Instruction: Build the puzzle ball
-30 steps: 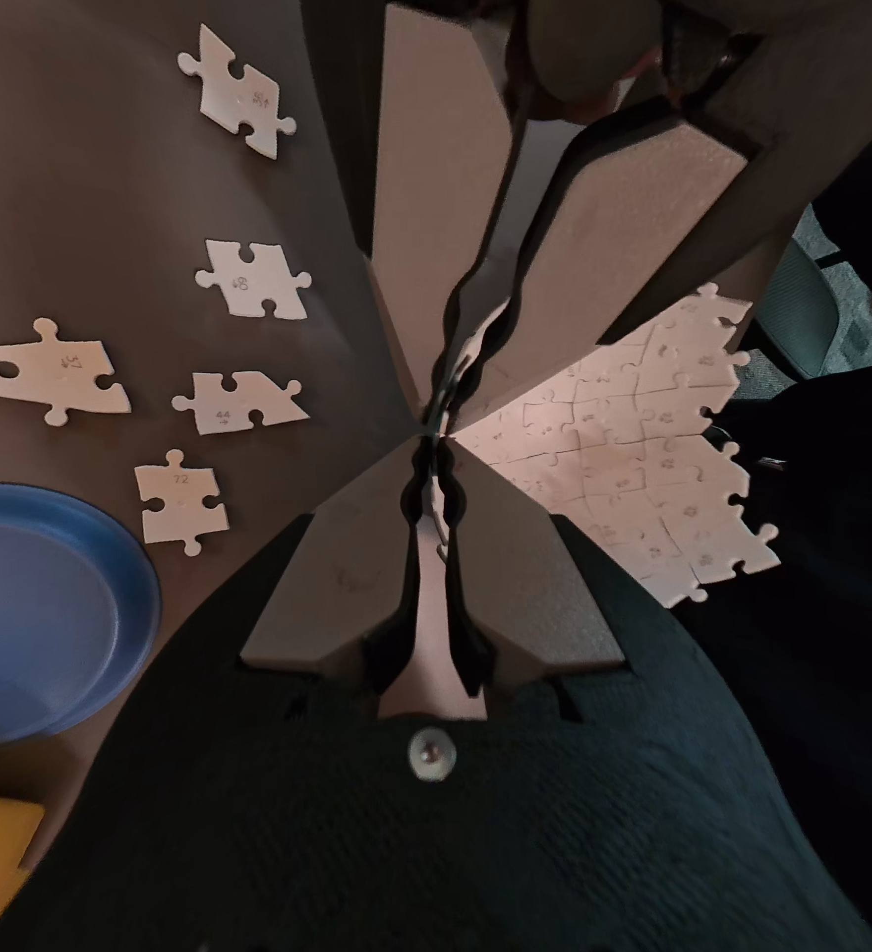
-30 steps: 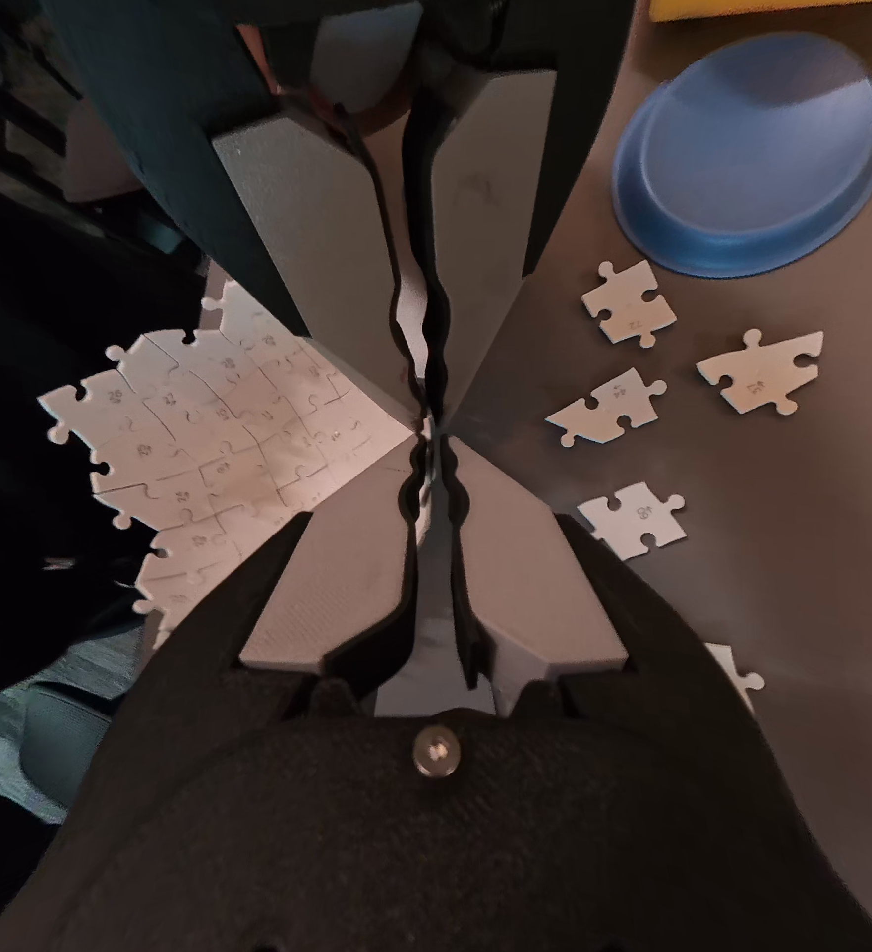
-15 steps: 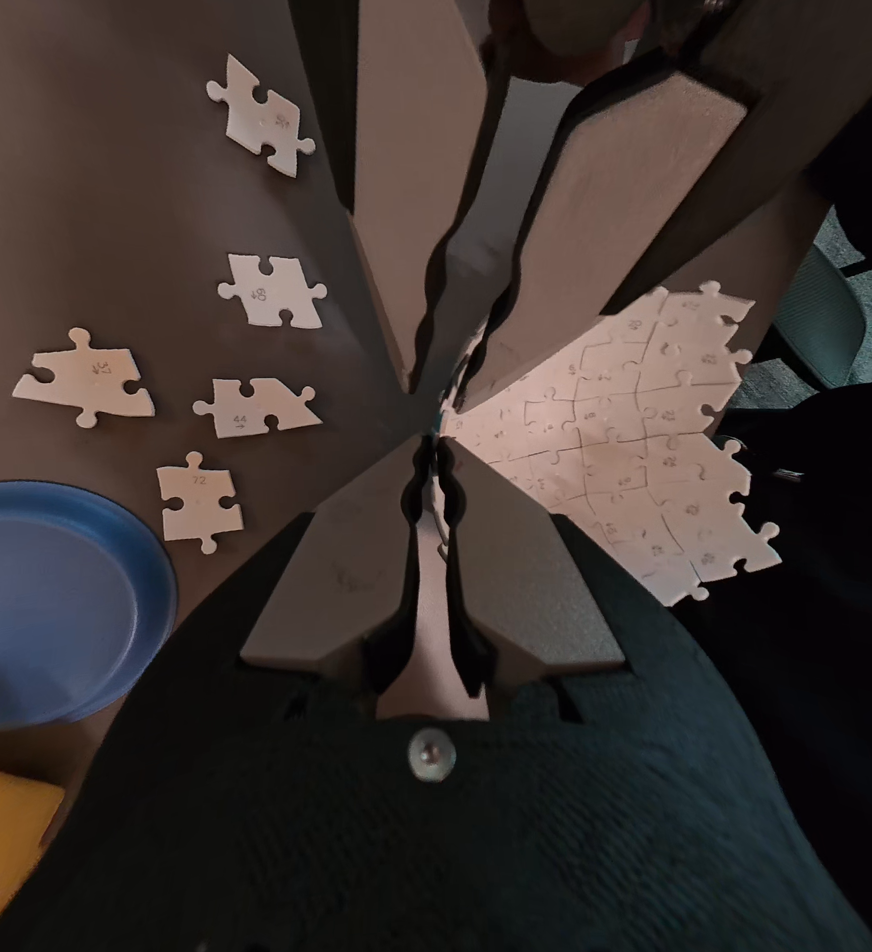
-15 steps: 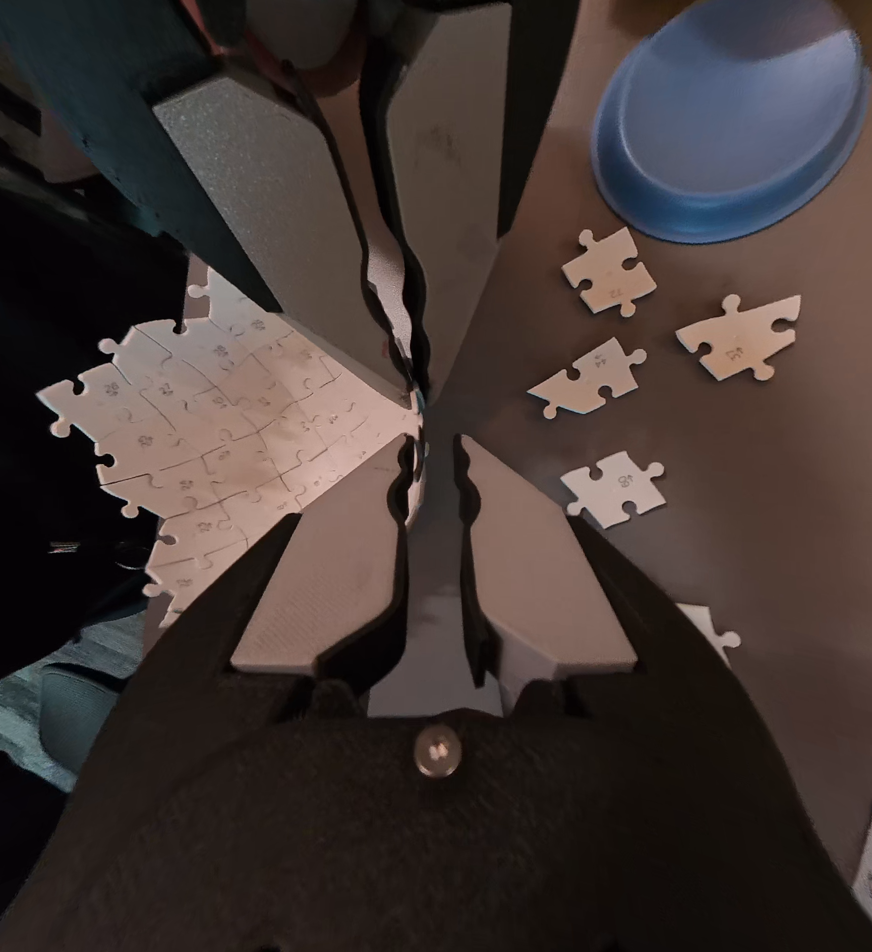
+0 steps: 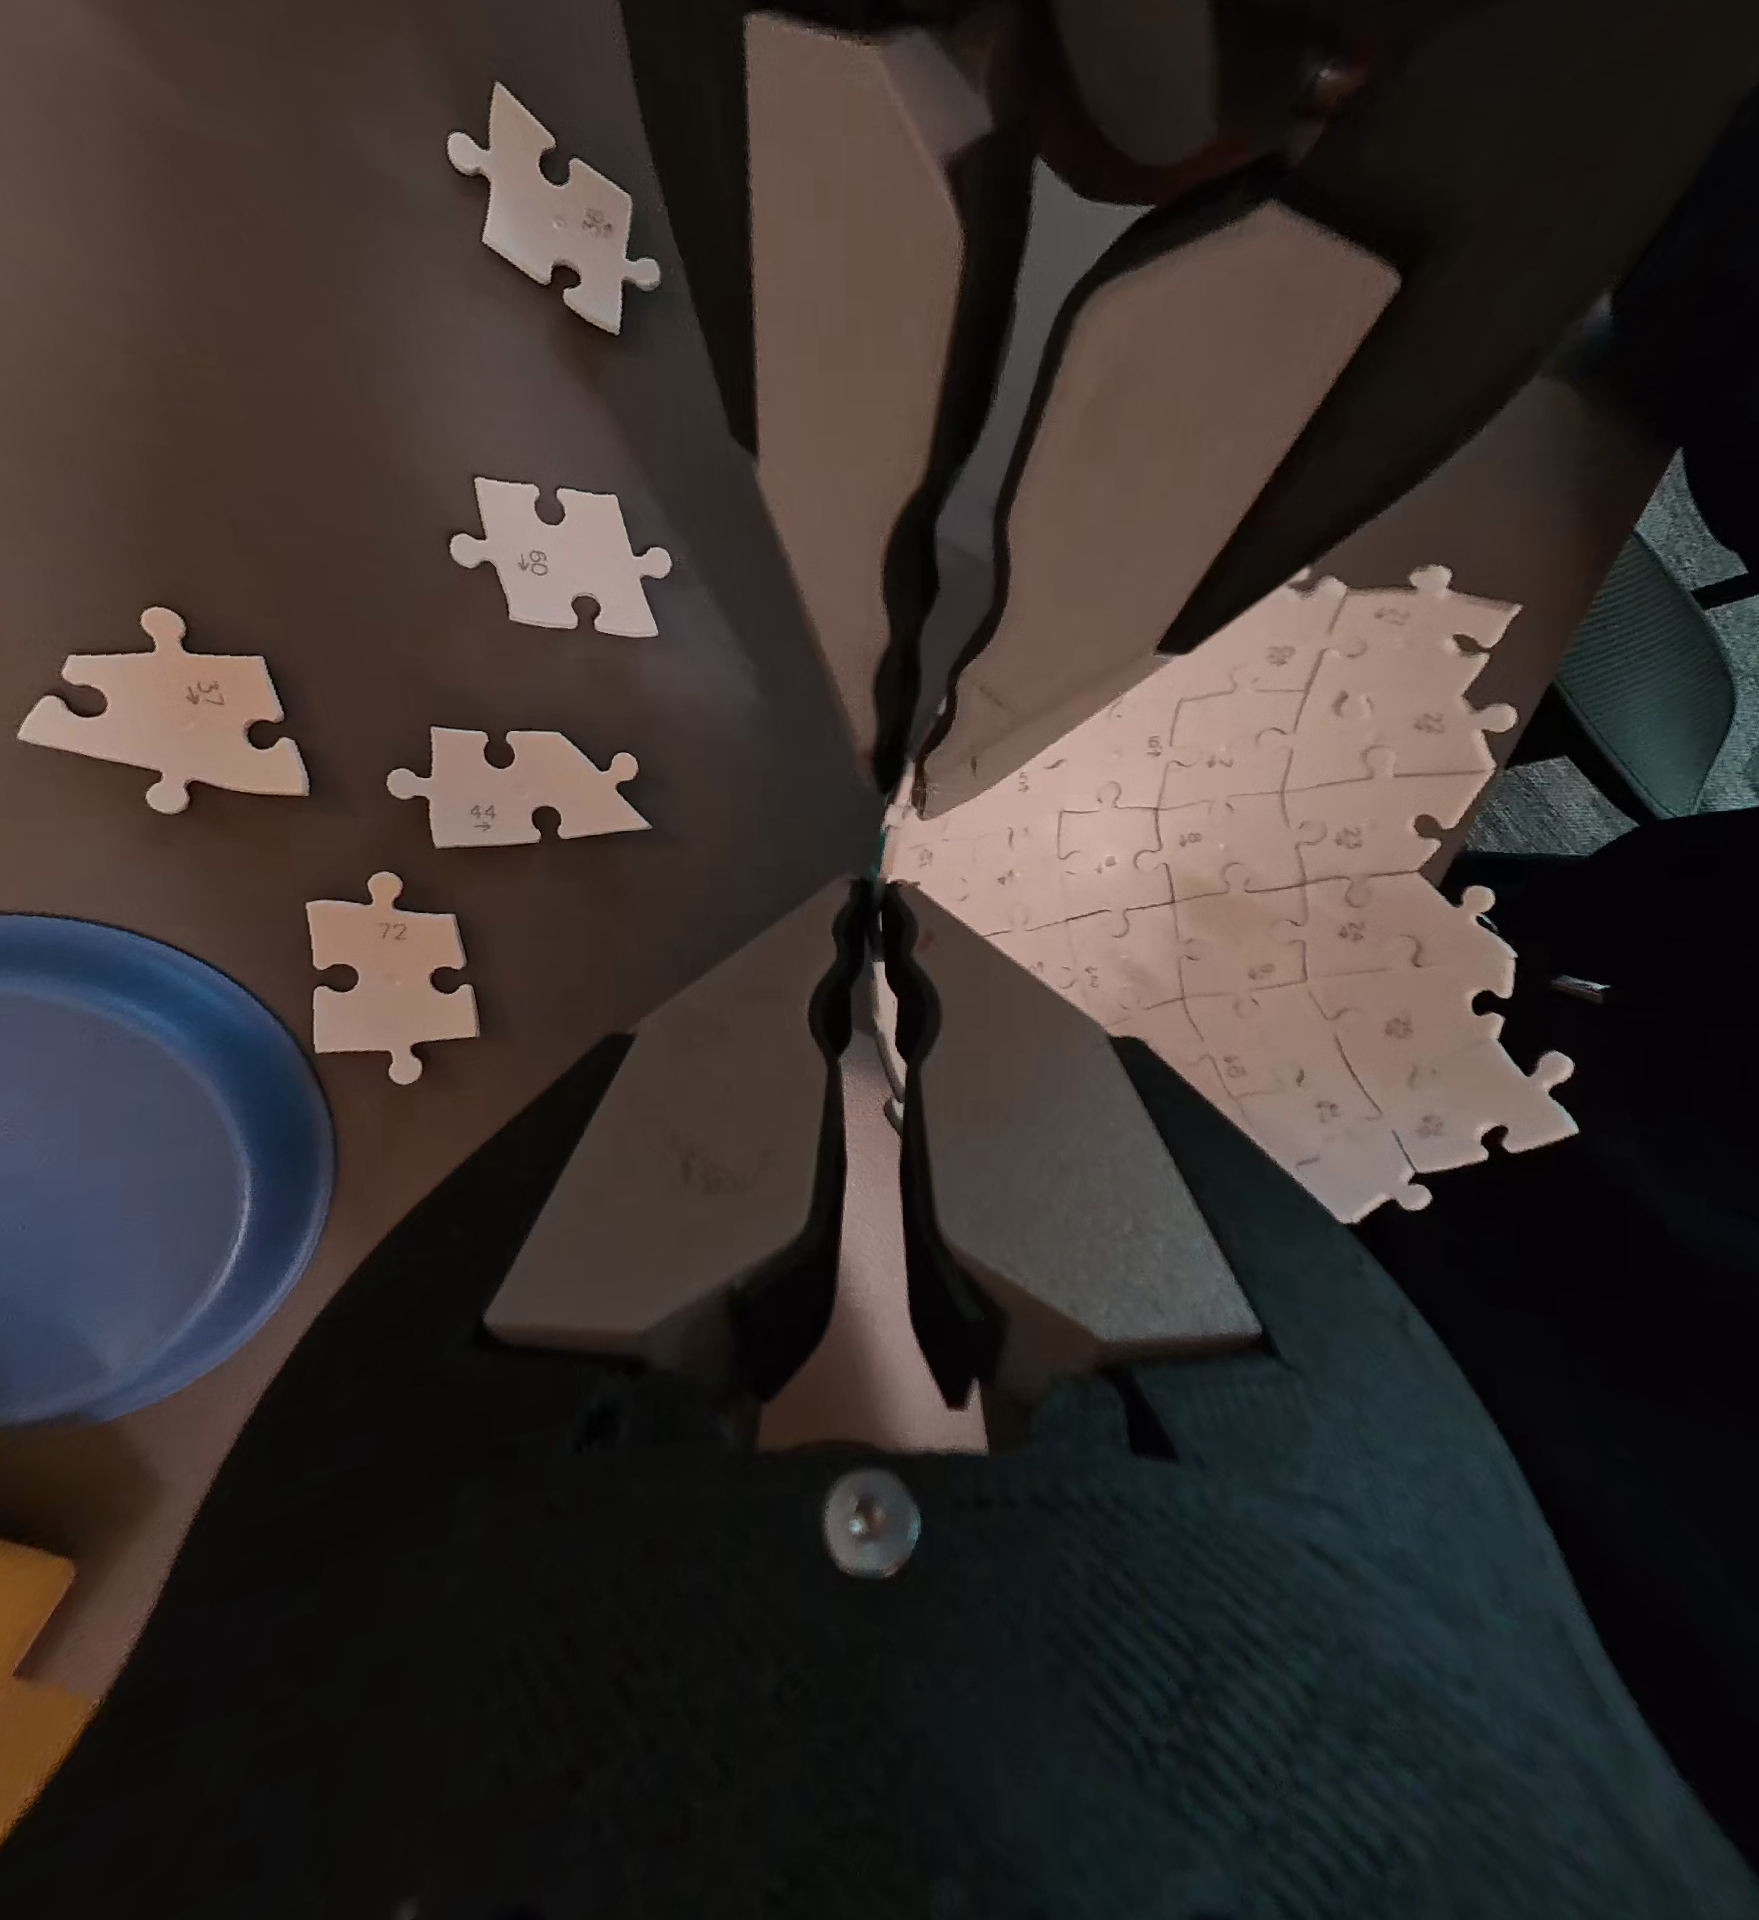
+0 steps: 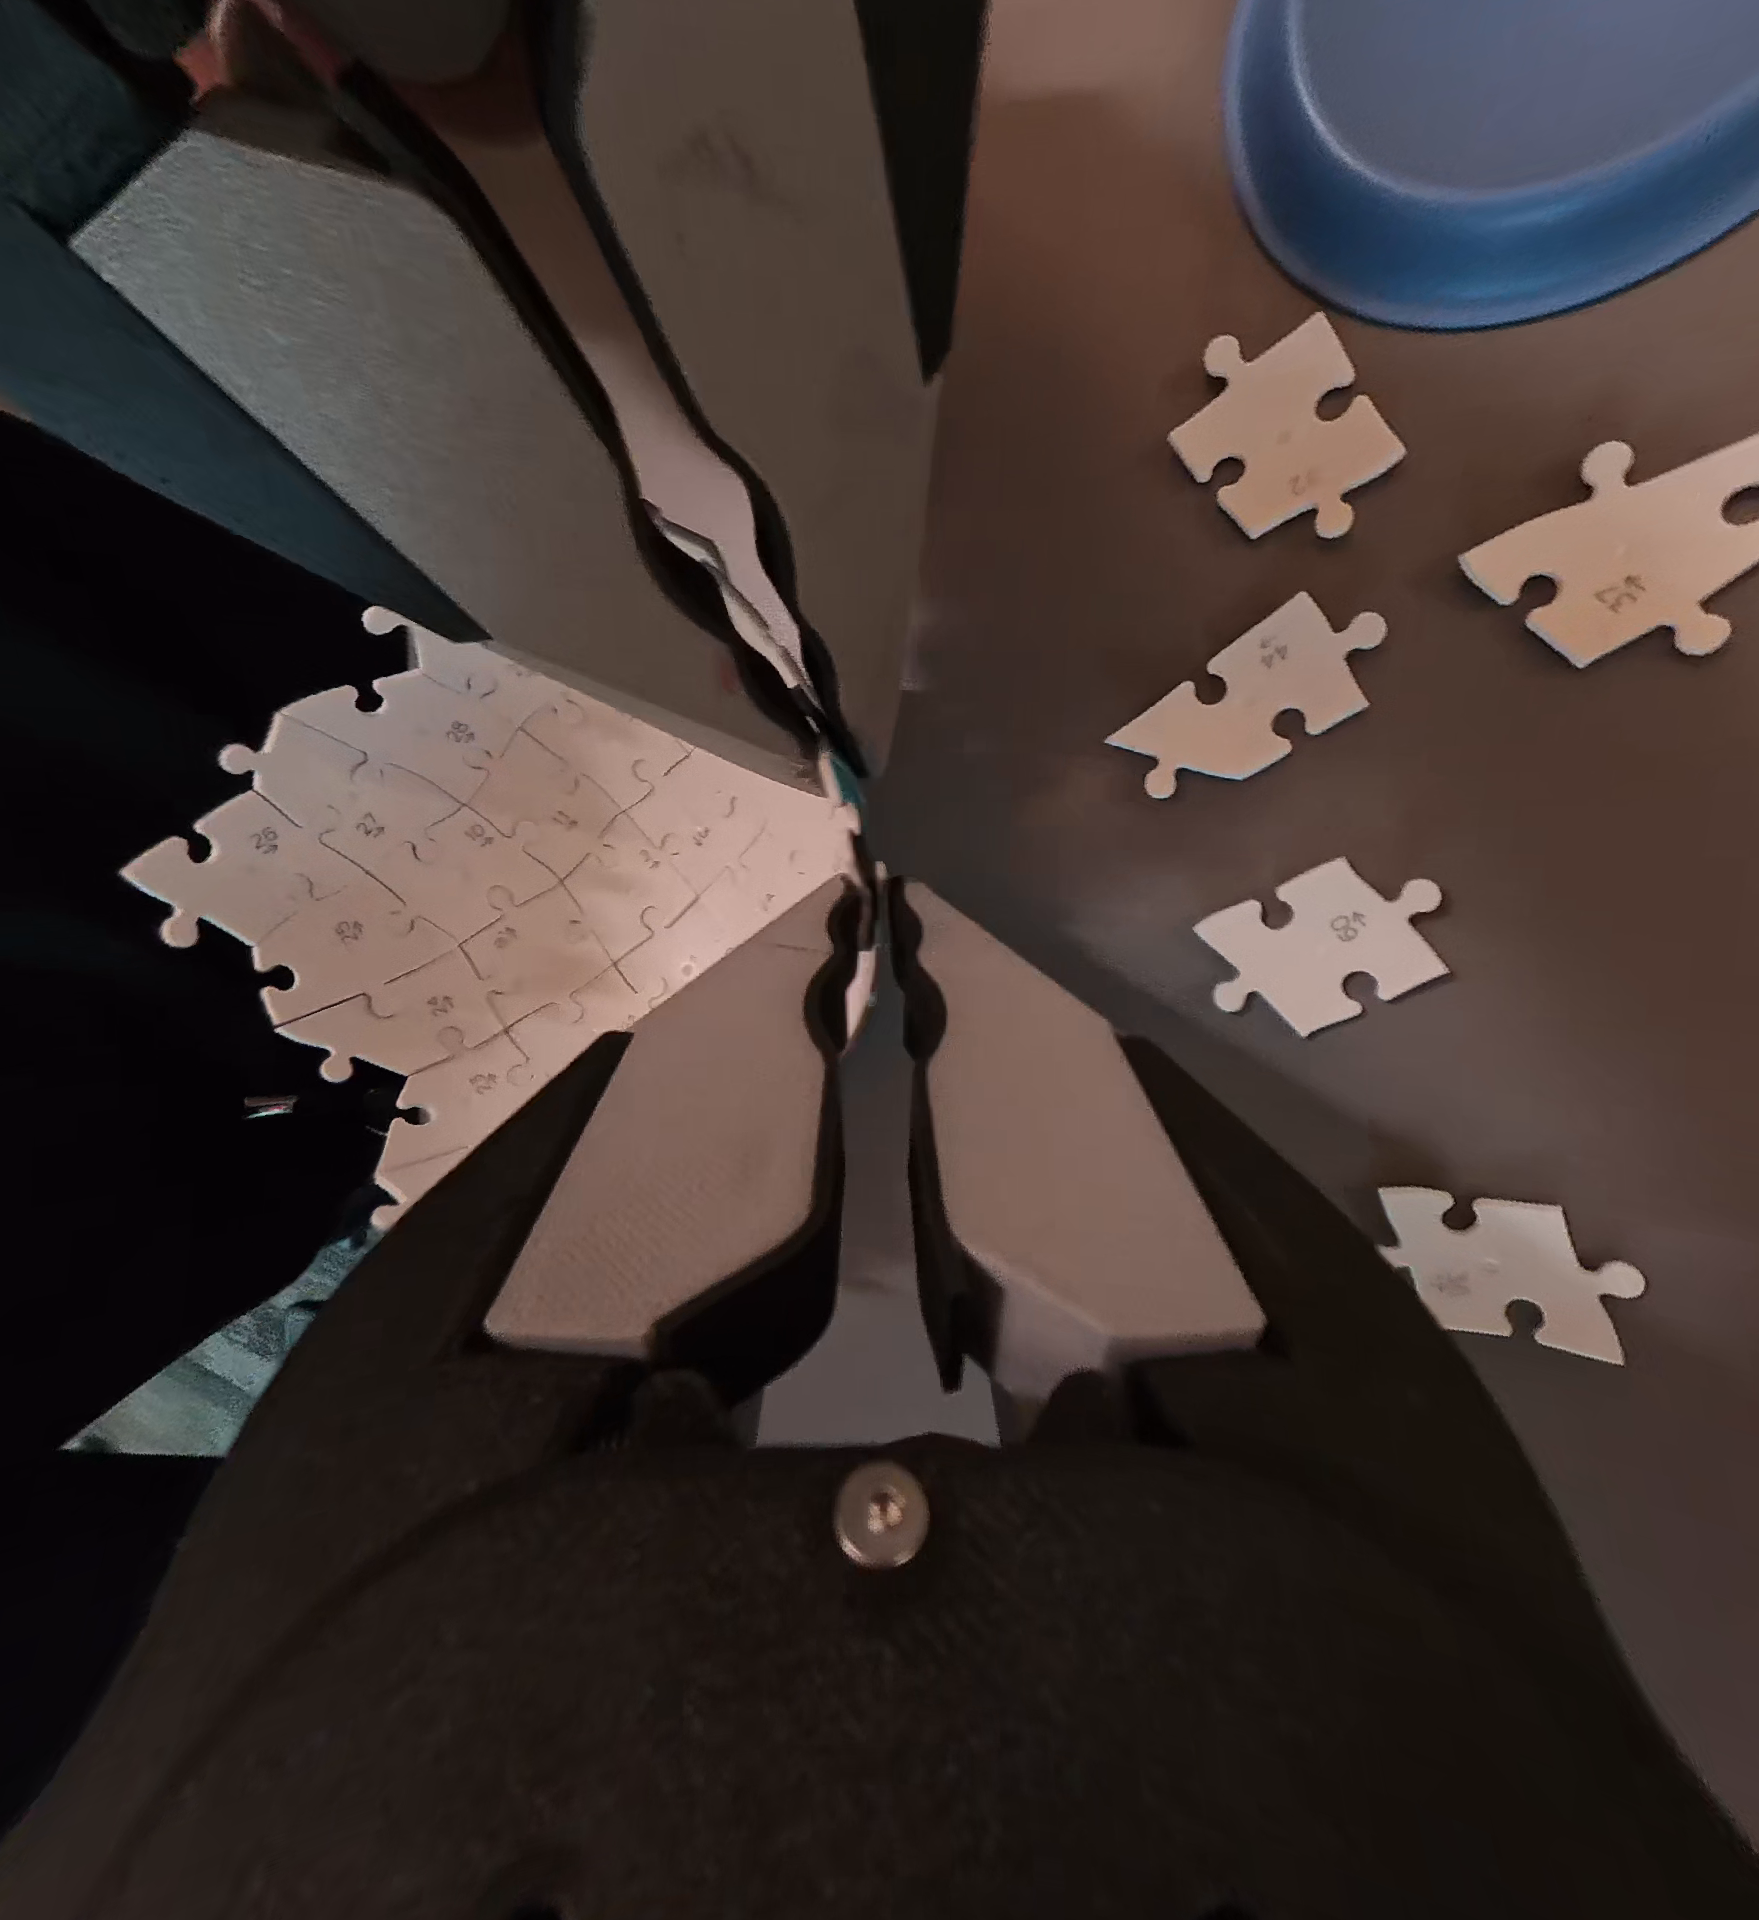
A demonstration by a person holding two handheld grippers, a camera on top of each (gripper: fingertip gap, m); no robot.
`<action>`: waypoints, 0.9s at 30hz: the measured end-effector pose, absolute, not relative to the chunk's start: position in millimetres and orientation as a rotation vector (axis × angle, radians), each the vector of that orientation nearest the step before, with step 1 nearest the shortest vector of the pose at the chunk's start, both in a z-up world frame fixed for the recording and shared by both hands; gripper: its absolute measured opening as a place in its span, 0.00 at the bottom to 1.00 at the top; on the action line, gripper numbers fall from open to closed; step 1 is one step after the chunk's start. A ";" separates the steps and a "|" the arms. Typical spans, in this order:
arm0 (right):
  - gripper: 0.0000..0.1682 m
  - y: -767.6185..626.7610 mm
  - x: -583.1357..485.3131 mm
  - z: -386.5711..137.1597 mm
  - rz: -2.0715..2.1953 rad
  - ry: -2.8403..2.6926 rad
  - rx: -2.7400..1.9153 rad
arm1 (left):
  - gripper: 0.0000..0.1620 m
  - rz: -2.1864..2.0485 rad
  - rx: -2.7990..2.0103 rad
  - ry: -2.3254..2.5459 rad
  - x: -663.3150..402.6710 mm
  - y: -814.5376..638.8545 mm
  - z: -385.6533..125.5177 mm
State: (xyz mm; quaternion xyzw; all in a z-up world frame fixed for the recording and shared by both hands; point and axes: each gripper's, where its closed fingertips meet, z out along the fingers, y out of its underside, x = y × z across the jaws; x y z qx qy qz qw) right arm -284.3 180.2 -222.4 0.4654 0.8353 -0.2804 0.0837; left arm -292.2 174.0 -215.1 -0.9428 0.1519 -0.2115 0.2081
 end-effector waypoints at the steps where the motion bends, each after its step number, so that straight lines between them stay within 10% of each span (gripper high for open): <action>1: 0.01 180.1 -284.2 -222.4 -0.828 2.506 1.386 | 0.00 -0.588 -2.624 0.420 -292.1 173.9 -215.0; 27: 0.01 174.1 -286.8 -222.8 -0.867 2.521 1.329 | 0.00 -0.525 -2.623 0.429 -292.3 174.7 -209.9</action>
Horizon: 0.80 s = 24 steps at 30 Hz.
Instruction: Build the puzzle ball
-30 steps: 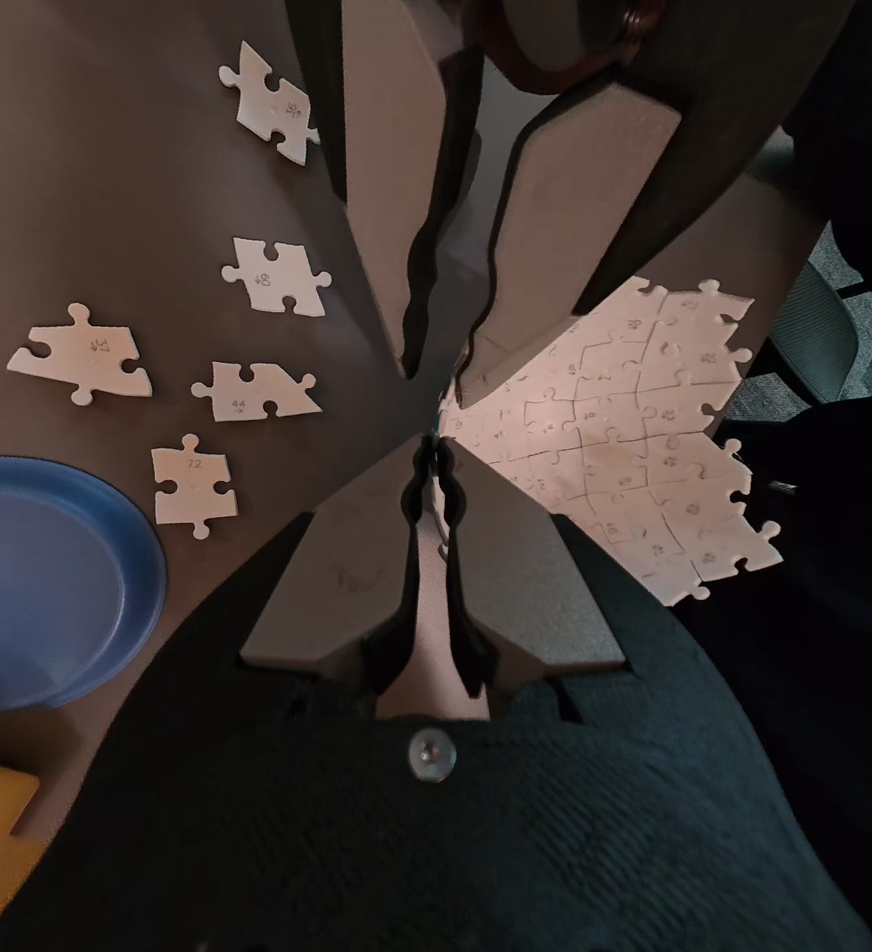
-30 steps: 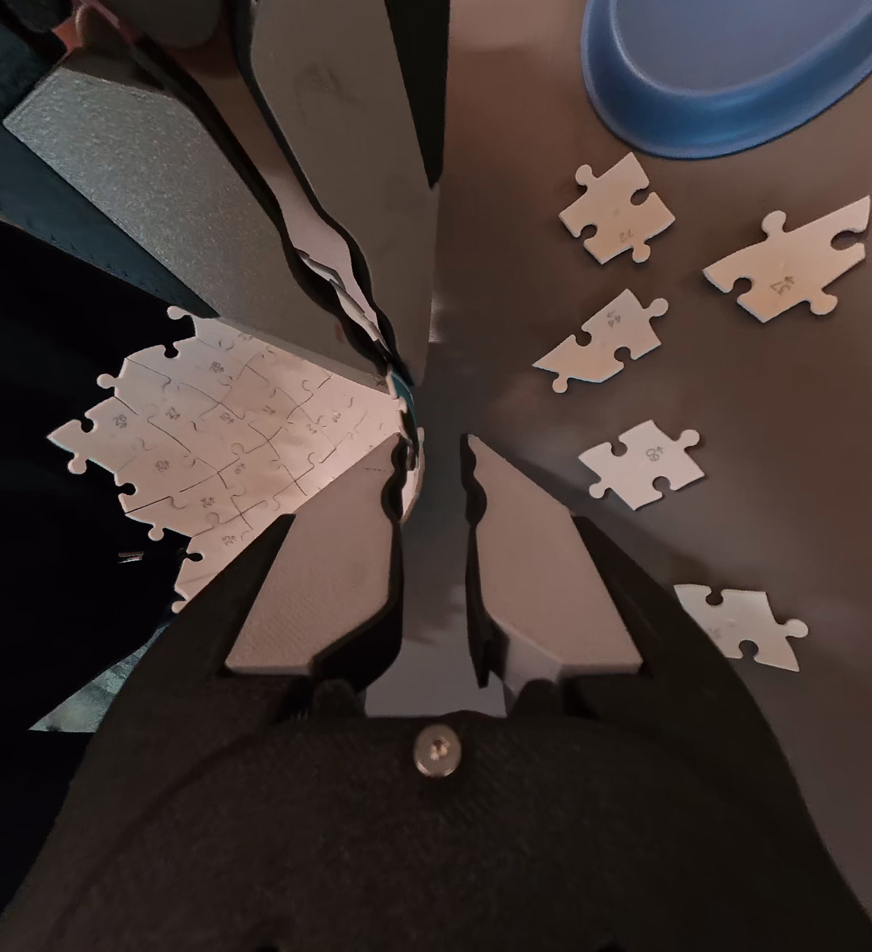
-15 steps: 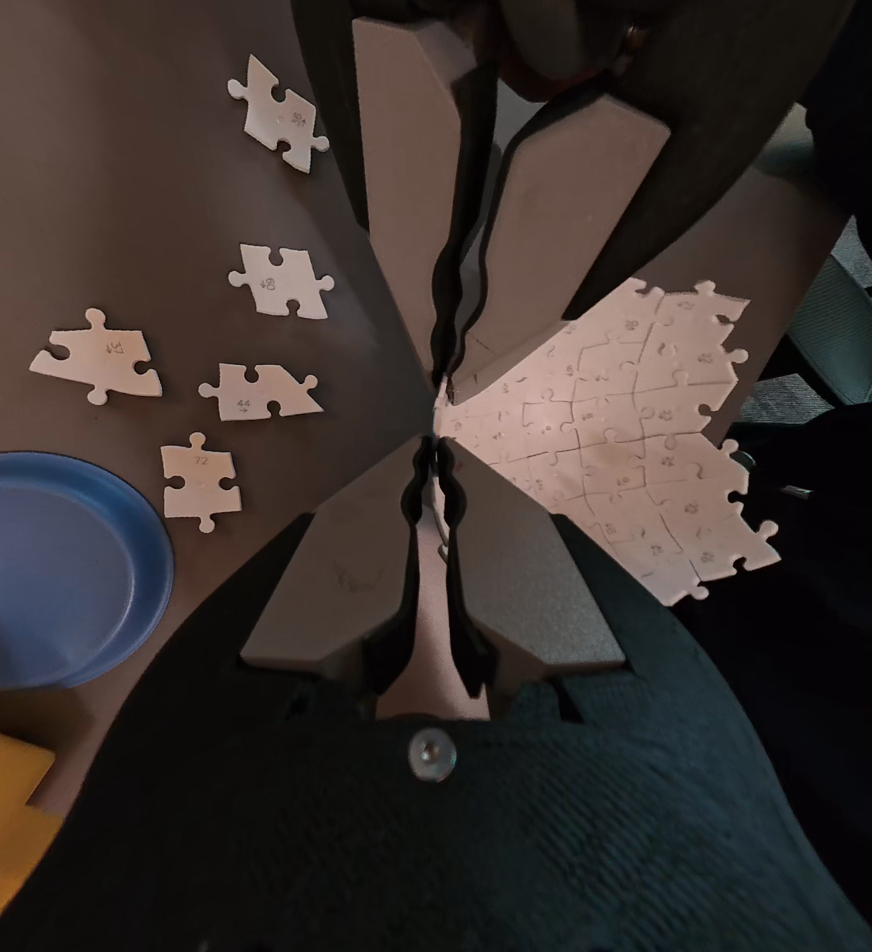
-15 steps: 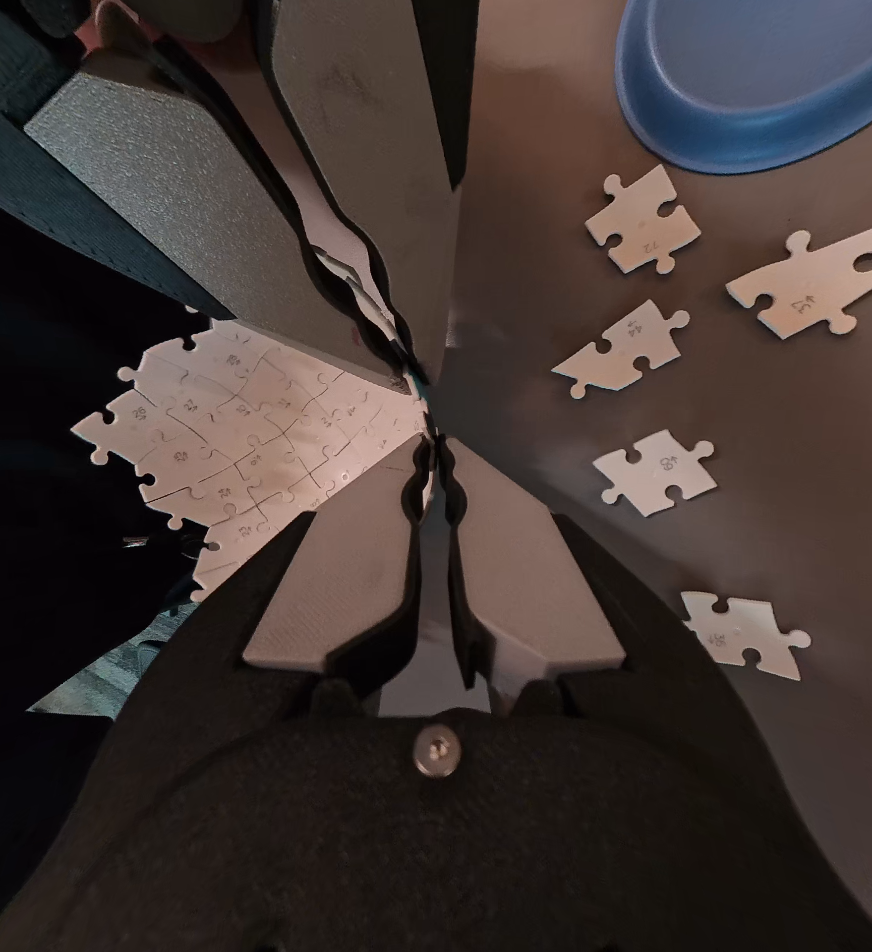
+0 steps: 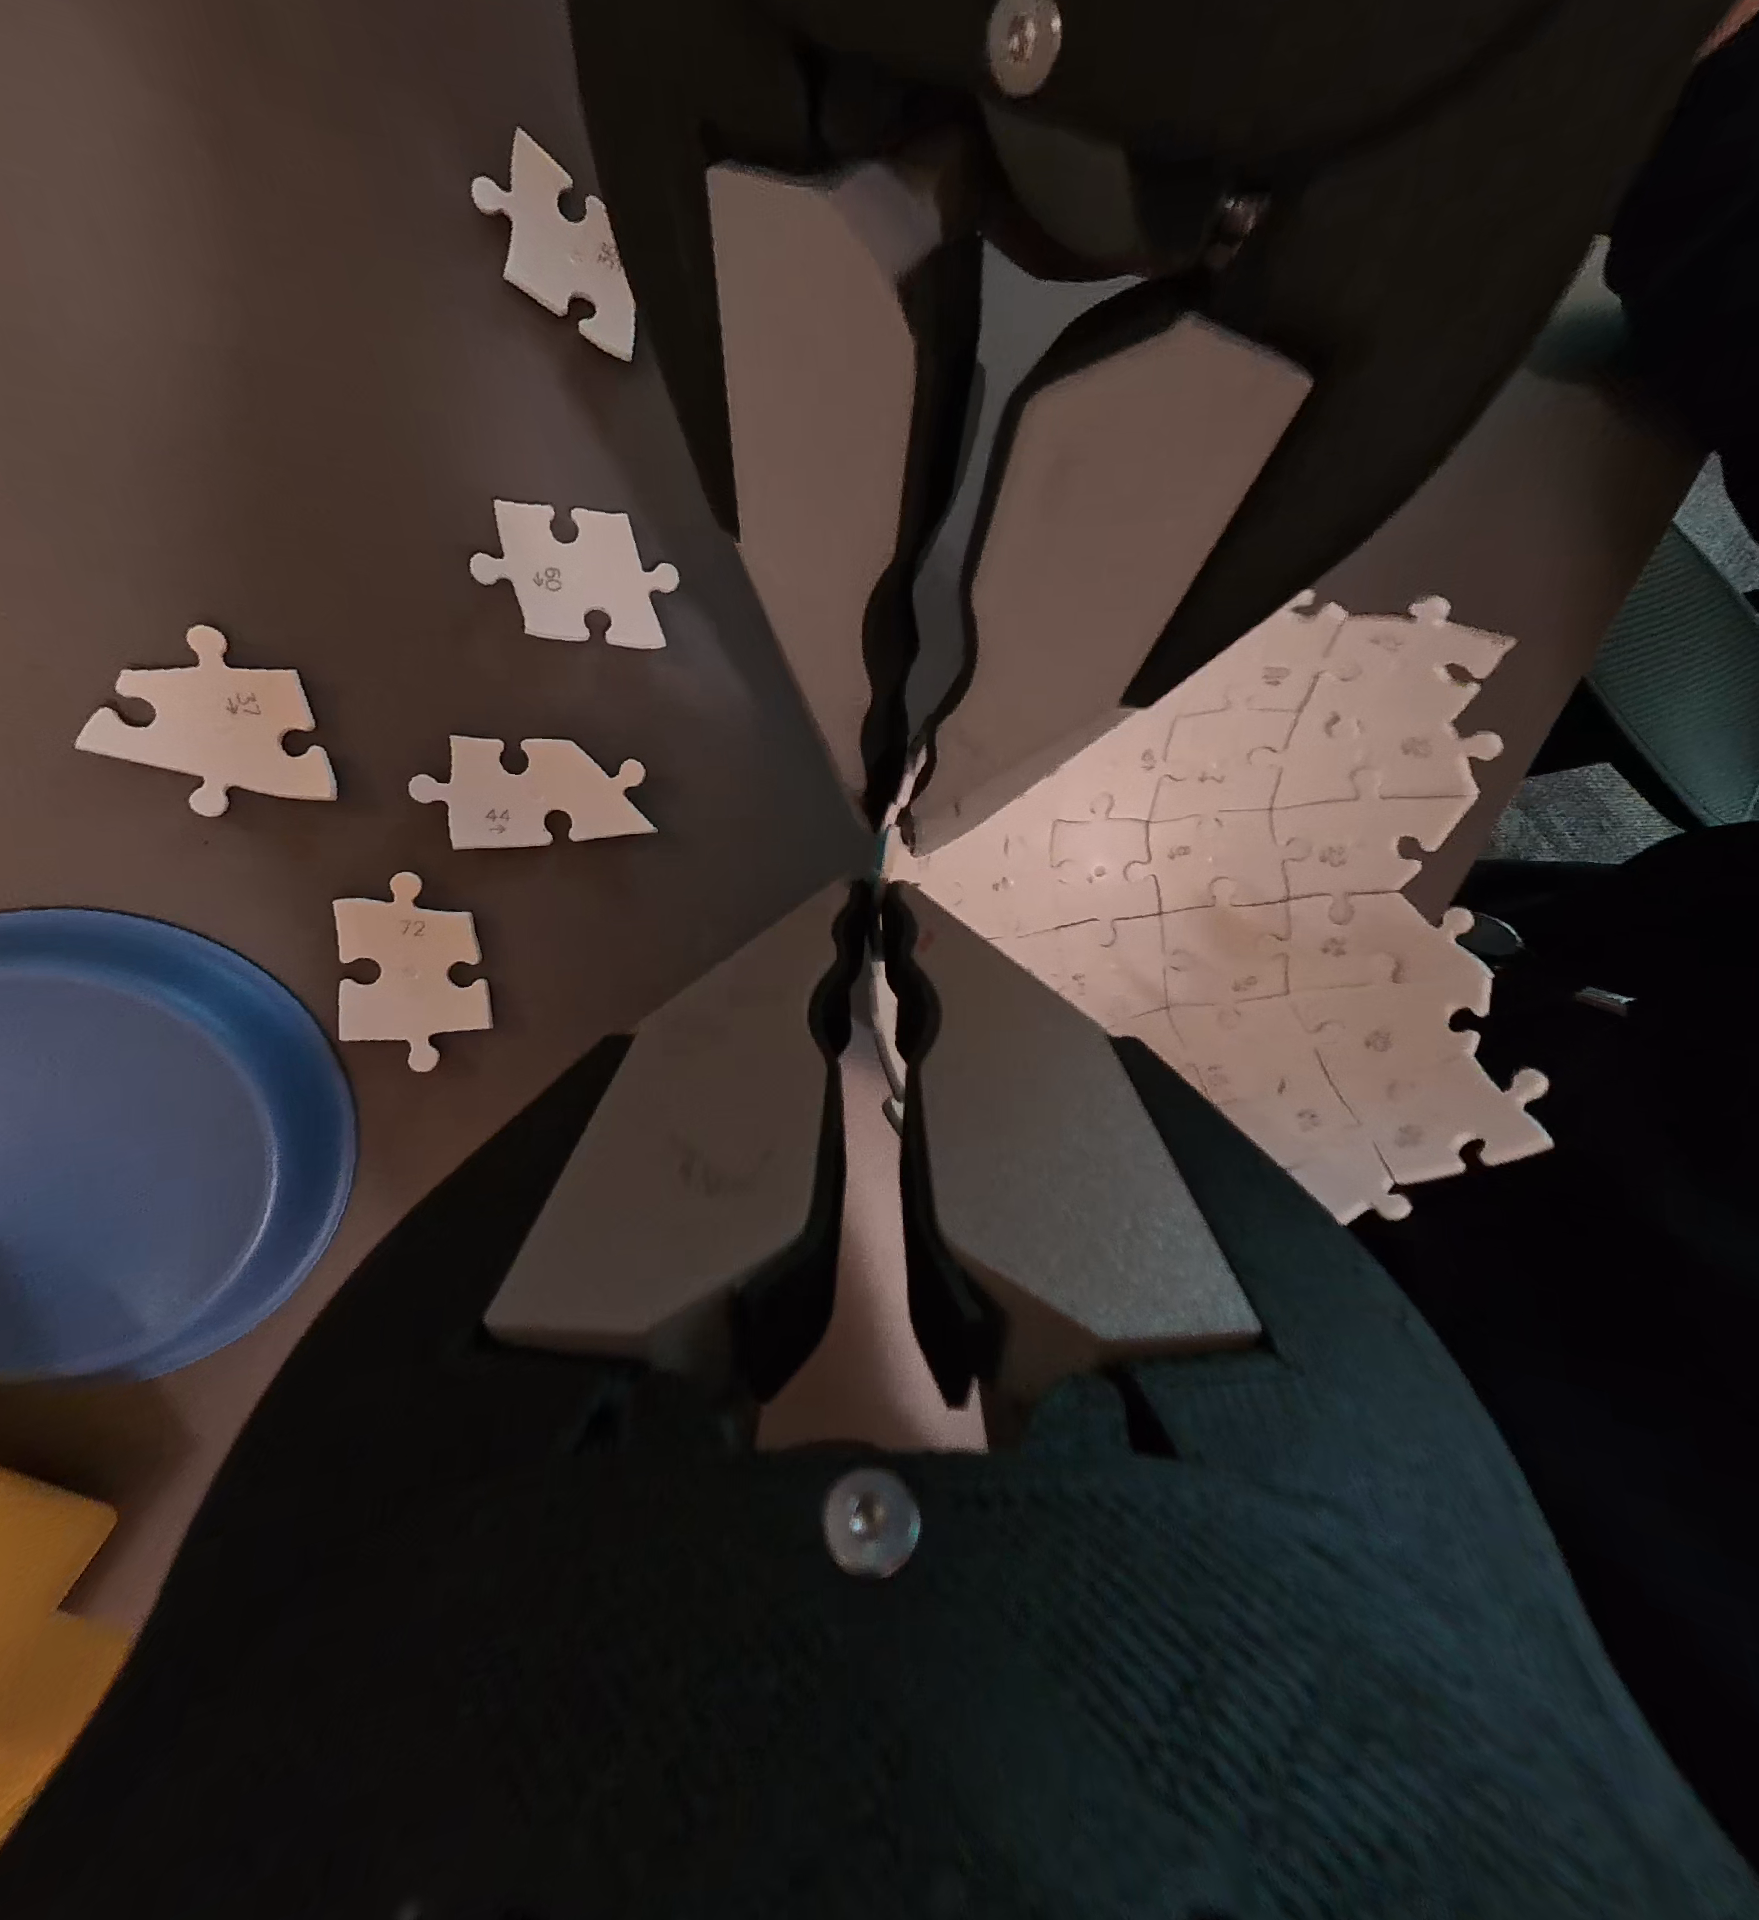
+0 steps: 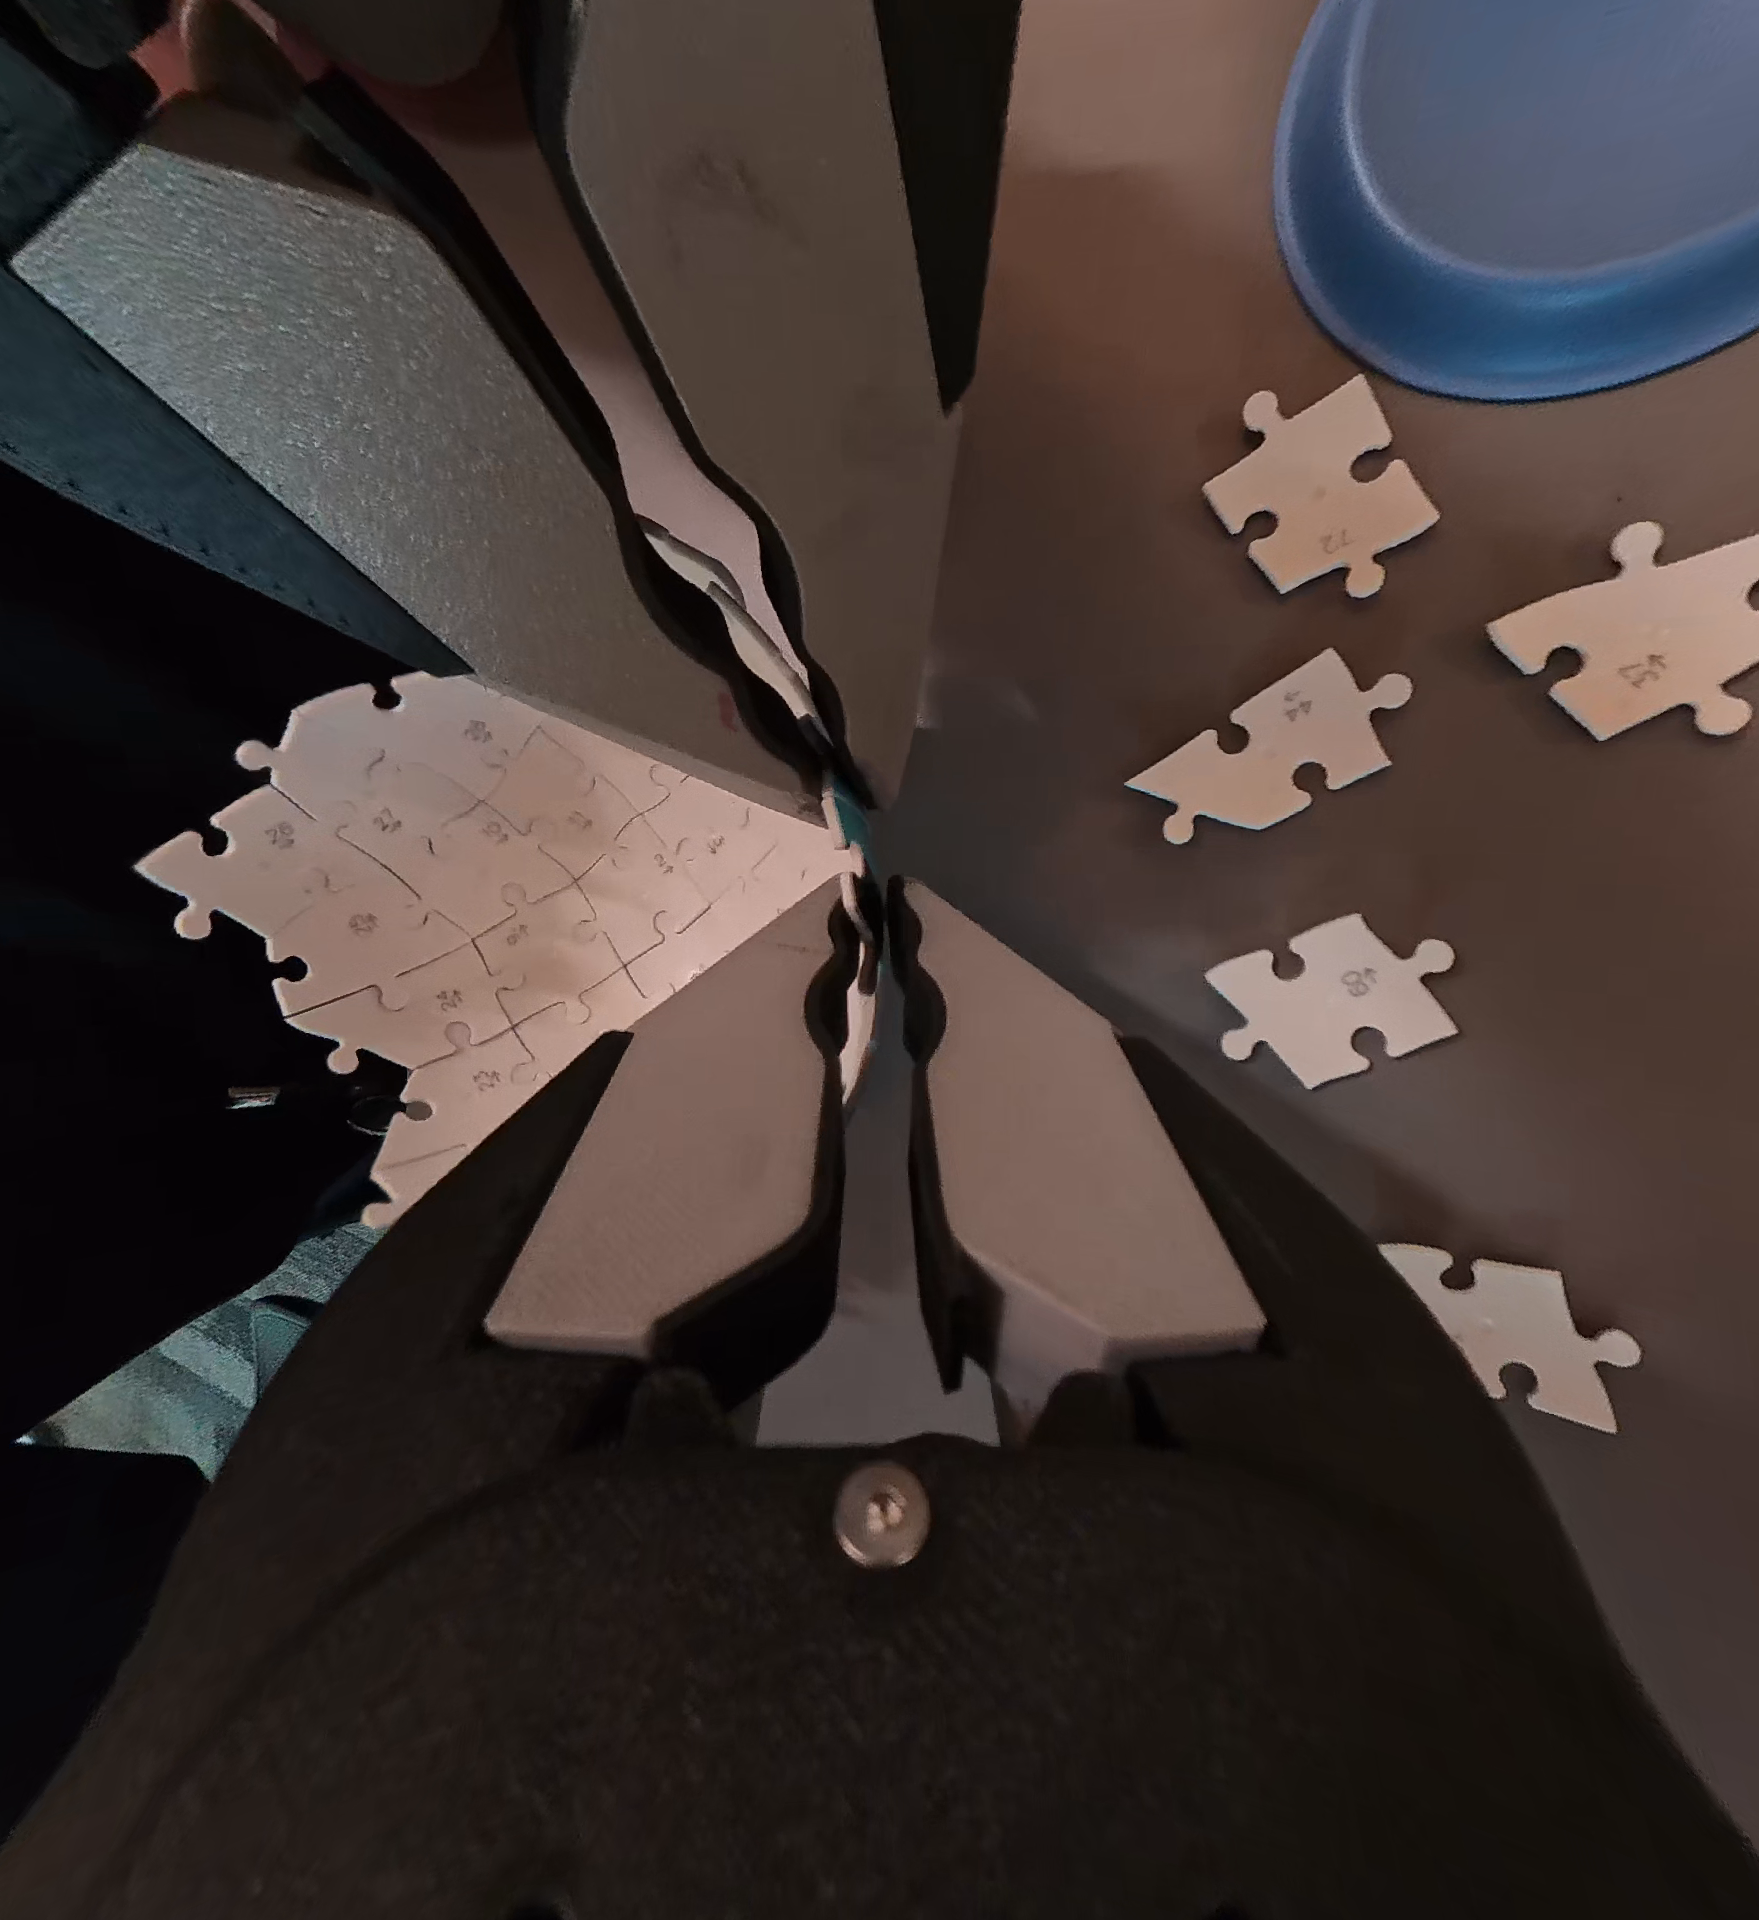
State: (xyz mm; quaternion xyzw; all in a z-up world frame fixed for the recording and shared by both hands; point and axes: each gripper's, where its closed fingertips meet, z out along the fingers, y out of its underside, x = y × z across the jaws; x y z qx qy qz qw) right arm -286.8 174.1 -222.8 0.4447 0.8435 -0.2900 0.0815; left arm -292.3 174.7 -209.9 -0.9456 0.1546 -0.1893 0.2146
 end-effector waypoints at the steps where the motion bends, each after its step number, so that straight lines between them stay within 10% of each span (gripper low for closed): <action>1: 0.01 174.3 -286.8 -222.9 -0.864 2.521 1.328 | 0.00 -0.528 -2.622 0.429 -292.4 174.7 -210.0; 24: 0.00 175.6 -286.6 -221.9 -0.863 2.518 1.341 | 0.00 -0.566 -2.624 0.414 -295.3 173.2 -211.4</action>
